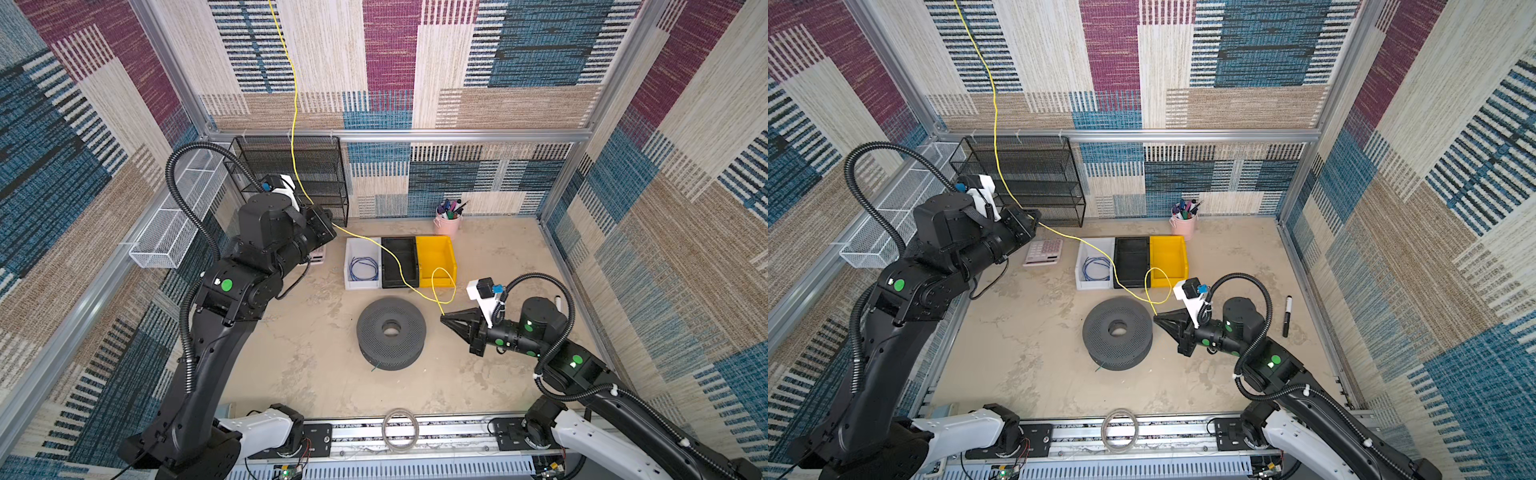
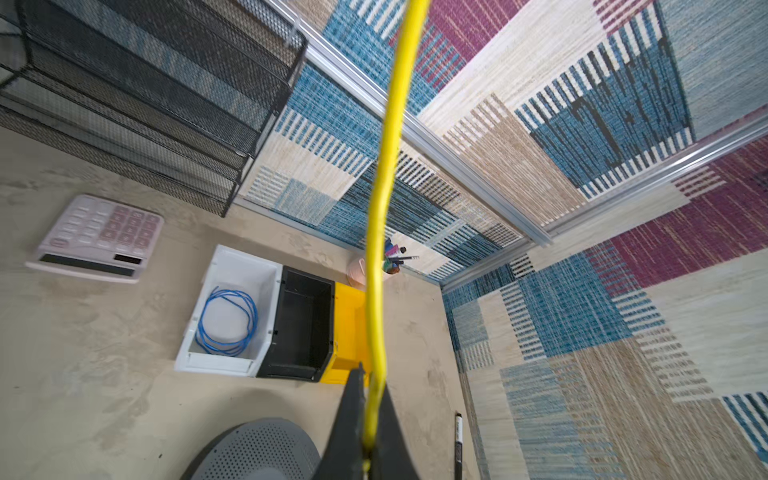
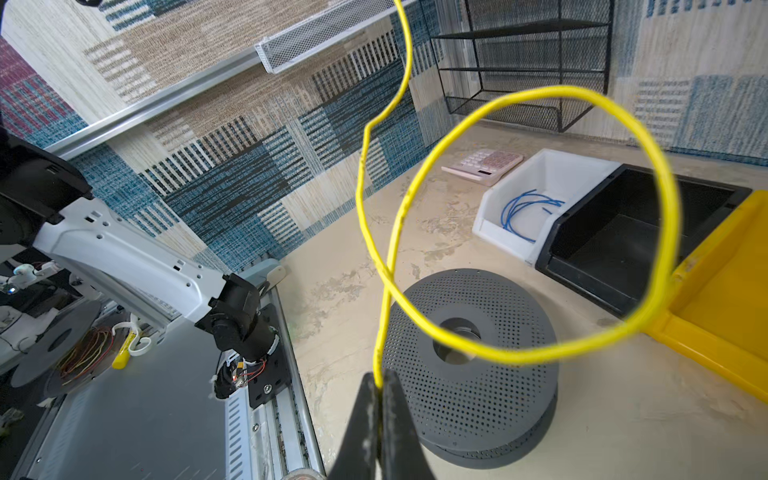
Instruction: Wrap the cables
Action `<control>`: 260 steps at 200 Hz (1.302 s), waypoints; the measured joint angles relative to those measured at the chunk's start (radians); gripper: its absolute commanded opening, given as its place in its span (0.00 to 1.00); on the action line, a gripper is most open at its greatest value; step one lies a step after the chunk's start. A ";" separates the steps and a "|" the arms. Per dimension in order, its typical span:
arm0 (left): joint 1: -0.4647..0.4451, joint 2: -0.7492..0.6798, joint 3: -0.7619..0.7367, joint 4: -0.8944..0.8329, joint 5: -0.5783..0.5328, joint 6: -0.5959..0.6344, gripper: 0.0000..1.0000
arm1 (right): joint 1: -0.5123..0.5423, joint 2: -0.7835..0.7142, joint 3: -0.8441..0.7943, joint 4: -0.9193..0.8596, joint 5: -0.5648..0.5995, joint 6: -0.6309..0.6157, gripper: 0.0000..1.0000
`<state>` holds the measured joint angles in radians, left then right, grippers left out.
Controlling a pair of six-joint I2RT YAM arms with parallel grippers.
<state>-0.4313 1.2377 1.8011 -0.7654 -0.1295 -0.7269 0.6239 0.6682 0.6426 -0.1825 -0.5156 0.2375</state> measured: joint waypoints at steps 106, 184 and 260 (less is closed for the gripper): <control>0.043 -0.040 -0.113 0.074 0.084 0.137 0.00 | -0.171 0.042 0.105 0.104 -0.270 0.253 0.00; 0.043 -0.051 -0.139 0.180 0.327 0.100 0.00 | -0.172 0.223 0.065 0.112 -0.061 0.174 0.00; 0.057 -0.031 -0.103 0.154 0.404 -0.019 0.00 | -0.173 0.177 0.013 0.252 -0.025 0.100 0.64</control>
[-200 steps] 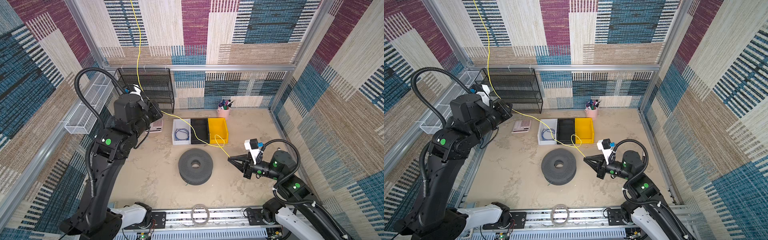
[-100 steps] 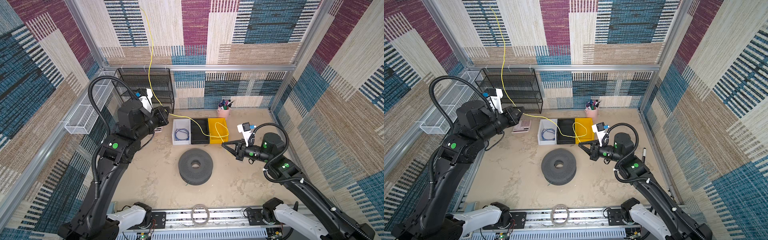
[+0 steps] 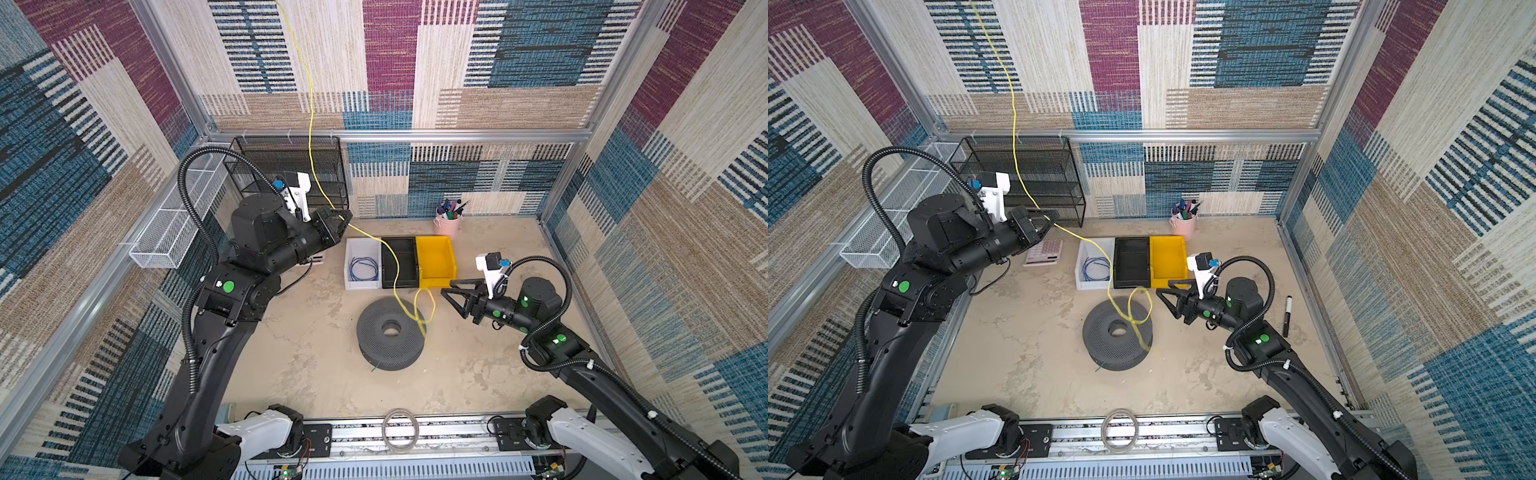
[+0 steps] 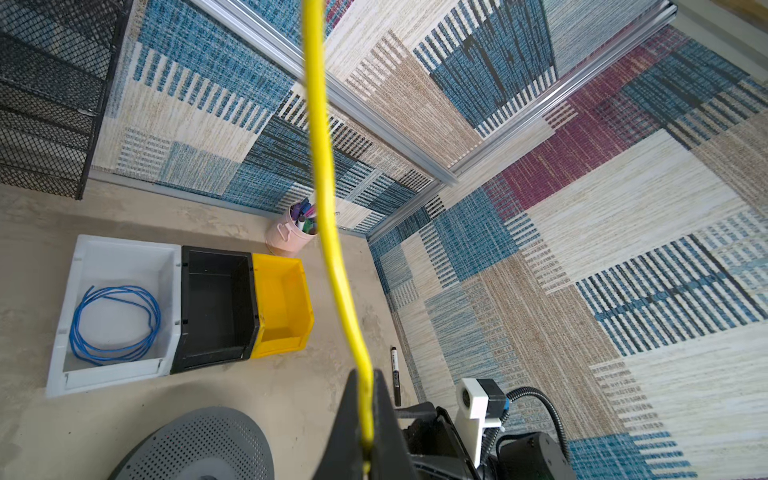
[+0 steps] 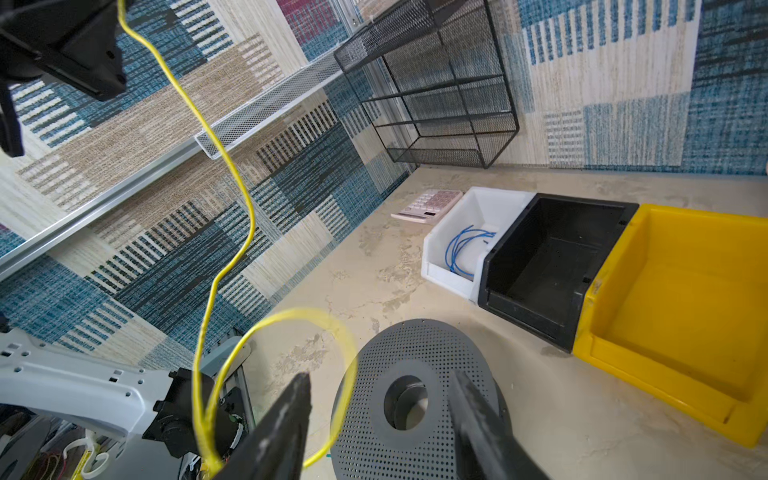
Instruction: Wrap the cables
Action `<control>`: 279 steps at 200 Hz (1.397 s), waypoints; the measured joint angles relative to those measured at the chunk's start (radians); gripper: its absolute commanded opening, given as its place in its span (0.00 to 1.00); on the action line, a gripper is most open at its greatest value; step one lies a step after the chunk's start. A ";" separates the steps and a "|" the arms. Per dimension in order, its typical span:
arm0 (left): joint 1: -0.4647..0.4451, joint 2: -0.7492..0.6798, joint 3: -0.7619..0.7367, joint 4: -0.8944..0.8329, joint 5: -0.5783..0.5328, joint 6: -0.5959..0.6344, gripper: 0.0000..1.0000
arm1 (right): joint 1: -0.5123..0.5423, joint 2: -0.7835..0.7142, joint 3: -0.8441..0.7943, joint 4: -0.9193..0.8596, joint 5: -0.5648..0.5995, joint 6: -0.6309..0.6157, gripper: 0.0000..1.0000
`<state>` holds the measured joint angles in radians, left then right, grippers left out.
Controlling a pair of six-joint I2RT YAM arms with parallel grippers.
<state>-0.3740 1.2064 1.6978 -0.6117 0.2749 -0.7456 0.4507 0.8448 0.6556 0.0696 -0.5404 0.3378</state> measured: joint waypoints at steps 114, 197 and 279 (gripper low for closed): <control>0.058 0.109 0.100 0.000 0.261 -0.050 0.00 | -0.062 -0.024 0.101 -0.099 -0.176 -0.111 0.68; 0.058 0.117 0.101 -0.019 0.330 -0.017 0.00 | -0.023 0.127 0.220 -0.190 -0.280 -0.231 0.67; 0.058 0.108 0.092 -0.026 0.332 -0.013 0.00 | 0.072 0.196 0.240 -0.250 -0.203 -0.302 0.65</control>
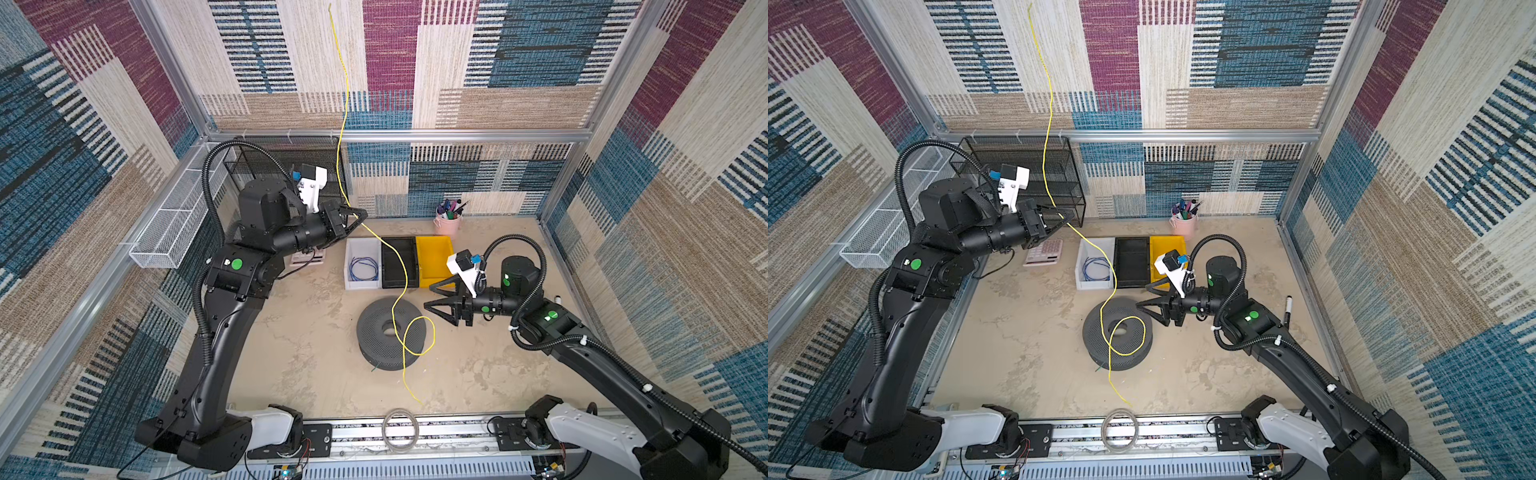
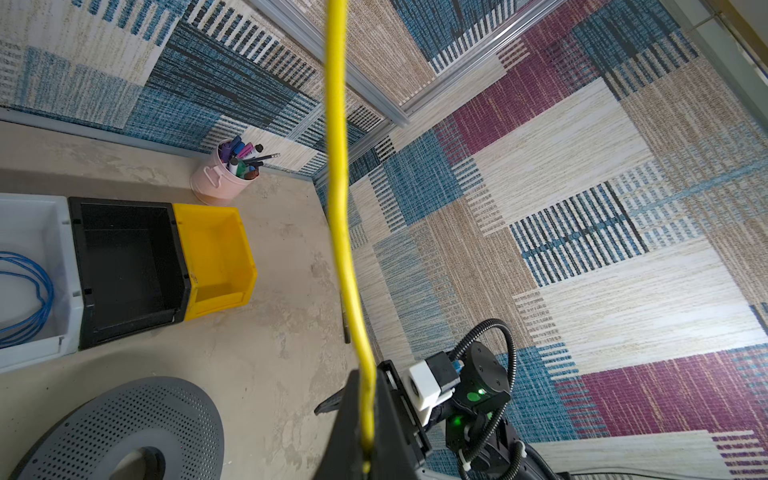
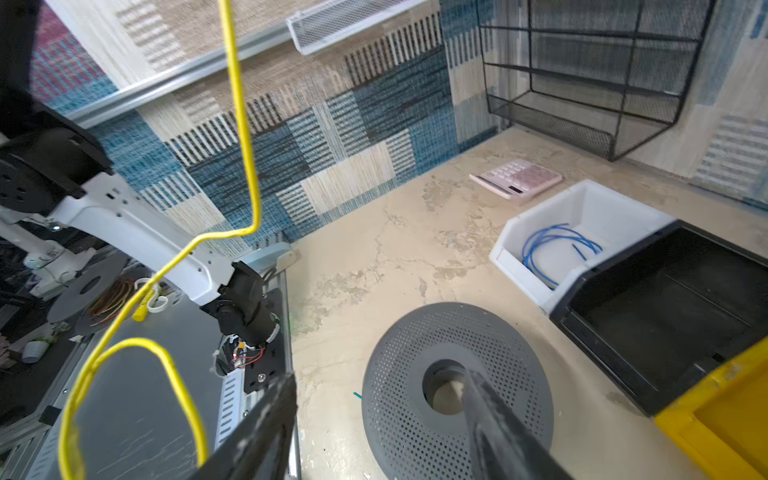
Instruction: Wrap the cables
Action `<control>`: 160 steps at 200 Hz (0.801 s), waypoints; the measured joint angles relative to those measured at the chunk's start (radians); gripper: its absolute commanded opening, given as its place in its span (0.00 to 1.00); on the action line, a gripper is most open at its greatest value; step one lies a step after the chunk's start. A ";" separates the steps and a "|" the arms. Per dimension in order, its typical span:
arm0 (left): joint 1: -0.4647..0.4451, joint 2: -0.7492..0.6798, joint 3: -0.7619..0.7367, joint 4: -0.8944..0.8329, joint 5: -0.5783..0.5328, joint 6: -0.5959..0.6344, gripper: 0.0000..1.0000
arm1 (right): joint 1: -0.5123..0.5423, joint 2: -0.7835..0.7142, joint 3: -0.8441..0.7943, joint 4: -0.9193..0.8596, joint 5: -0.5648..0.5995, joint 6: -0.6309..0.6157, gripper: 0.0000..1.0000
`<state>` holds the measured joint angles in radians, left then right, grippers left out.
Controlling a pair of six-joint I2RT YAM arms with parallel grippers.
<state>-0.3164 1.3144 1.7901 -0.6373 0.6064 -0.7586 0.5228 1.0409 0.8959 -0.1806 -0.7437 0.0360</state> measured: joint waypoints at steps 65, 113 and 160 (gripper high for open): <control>0.000 -0.010 -0.010 -0.002 0.002 0.000 0.00 | 0.032 0.039 0.052 -0.066 0.062 -0.055 0.64; 0.000 -0.013 -0.010 -0.011 0.001 0.011 0.00 | 0.034 -0.078 0.114 -0.149 0.267 -0.080 0.72; 0.000 -0.013 -0.010 -0.011 0.002 0.014 0.00 | 0.034 -0.084 0.167 -0.232 0.271 -0.090 0.68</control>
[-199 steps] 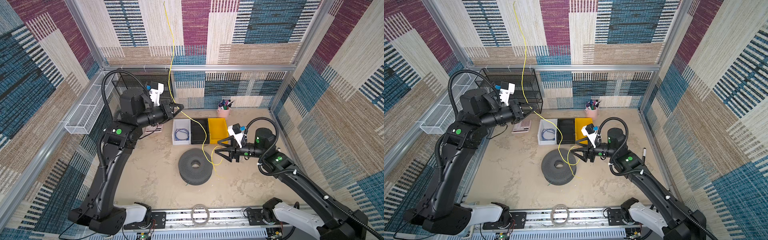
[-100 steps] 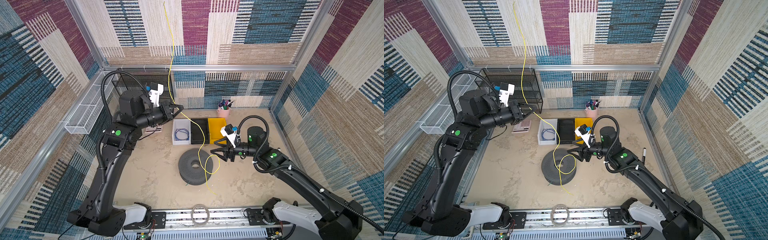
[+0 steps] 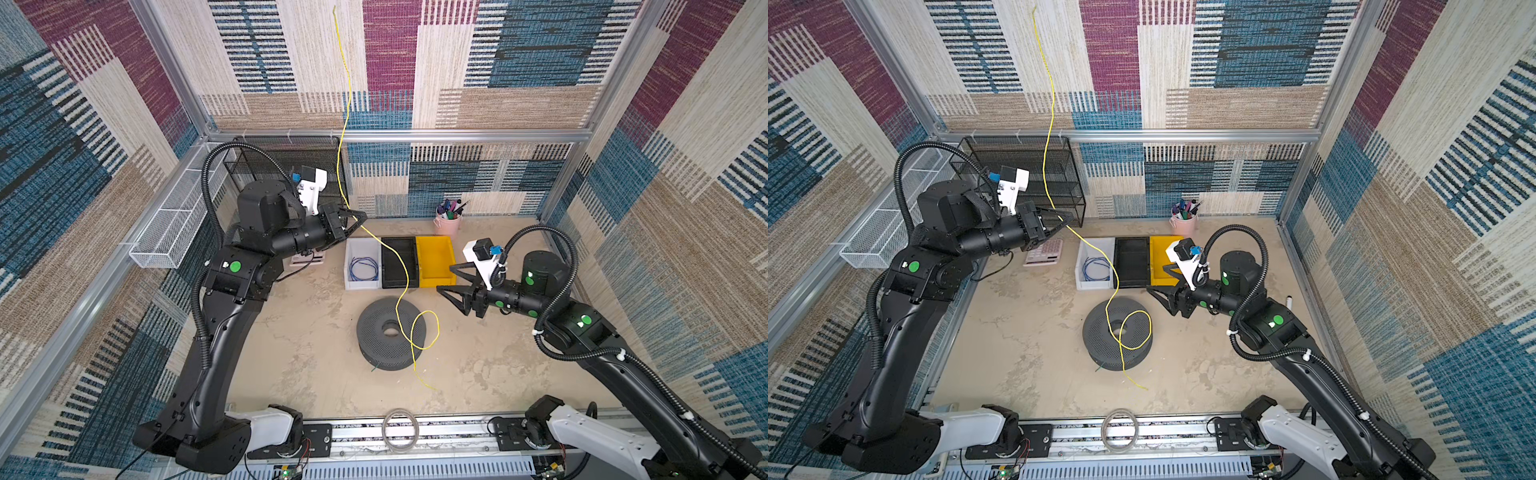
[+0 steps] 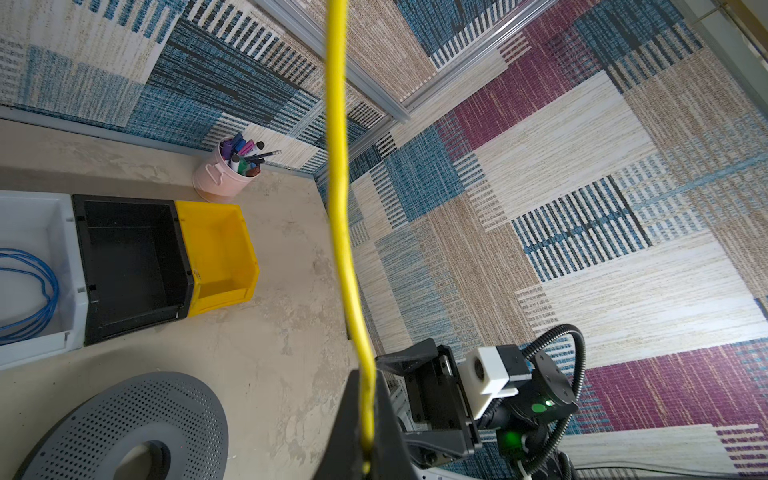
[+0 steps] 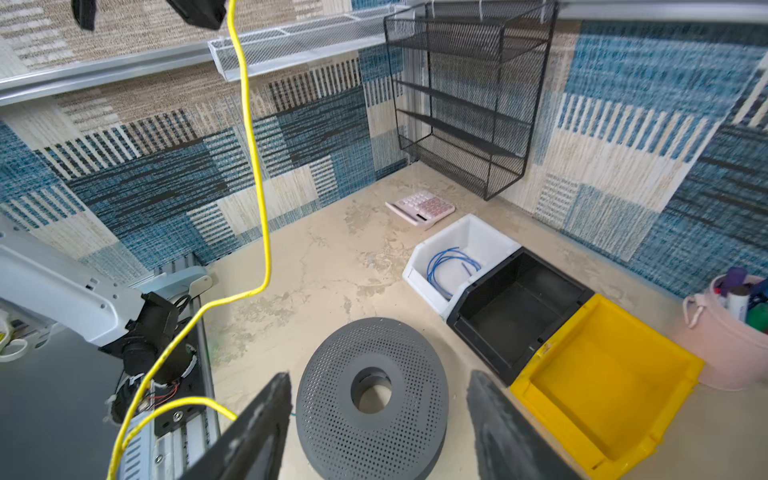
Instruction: Wrap the cables
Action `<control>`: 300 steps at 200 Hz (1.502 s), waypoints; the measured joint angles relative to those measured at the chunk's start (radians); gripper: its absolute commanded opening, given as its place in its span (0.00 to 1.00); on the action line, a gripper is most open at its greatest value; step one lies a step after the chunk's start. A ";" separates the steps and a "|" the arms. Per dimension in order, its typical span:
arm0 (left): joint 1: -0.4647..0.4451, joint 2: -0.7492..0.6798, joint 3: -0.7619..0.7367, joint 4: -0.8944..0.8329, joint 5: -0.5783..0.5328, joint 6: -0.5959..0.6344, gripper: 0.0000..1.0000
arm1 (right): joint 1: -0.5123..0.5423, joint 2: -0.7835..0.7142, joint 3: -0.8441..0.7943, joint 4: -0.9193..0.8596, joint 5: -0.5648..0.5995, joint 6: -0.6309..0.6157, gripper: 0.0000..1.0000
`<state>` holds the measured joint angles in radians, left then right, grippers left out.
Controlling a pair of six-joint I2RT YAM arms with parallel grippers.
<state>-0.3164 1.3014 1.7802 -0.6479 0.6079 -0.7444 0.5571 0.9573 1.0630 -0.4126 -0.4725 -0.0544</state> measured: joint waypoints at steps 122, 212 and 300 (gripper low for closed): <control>0.000 0.003 0.000 -0.001 0.000 0.000 0.00 | 0.073 0.059 -0.054 -0.080 -0.022 -0.026 0.68; 0.000 0.006 0.000 -0.006 0.019 0.006 0.00 | 0.105 0.148 -0.076 0.129 0.147 -0.004 0.44; -0.001 -0.057 0.056 -0.131 -0.170 0.080 0.00 | -0.166 0.019 -0.238 0.288 0.296 0.251 0.00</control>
<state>-0.3176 1.2446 1.8362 -0.7788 0.4377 -0.6640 0.3912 0.9768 0.8249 -0.1242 -0.1764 0.1970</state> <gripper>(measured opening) 0.052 0.064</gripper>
